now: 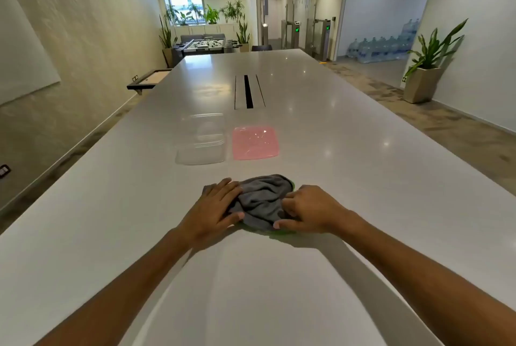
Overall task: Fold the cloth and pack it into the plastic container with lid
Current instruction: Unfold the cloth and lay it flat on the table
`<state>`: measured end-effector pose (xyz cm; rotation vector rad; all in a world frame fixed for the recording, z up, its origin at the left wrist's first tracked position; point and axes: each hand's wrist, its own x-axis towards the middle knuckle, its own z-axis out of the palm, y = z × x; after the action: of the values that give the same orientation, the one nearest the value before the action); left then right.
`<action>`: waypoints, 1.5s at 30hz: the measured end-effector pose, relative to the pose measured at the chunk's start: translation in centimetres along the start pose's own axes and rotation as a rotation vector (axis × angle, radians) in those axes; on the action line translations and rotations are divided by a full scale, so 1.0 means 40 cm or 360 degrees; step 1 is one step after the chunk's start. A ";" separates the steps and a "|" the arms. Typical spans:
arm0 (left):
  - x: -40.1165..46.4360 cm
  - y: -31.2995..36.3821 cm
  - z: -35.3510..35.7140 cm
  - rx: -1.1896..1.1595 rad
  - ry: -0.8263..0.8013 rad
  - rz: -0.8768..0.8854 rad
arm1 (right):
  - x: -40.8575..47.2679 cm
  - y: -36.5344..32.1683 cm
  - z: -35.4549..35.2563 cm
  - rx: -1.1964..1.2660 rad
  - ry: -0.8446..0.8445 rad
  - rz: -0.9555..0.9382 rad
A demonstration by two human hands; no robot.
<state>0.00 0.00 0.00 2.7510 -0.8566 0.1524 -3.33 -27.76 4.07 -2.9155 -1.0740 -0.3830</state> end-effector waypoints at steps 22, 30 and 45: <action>0.027 0.044 -0.009 -0.0647 0.0969 -0.0563 | 0.110 0.063 -0.222 -0.0260 0.0654 -0.0071; 0.072 0.022 -0.126 -0.0565 0.1223 -0.0597 | 0.149 0.146 -0.349 -0.0345 0.0908 0.0082; 0.199 -0.062 -0.531 0.0034 0.1456 -0.0344 | 0.162 0.320 -0.438 -0.0405 0.1082 0.0431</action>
<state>7.46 3.45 21.29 2.3321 -0.2933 1.2406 5.71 -35.06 23.52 -2.6927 -0.5508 -1.4399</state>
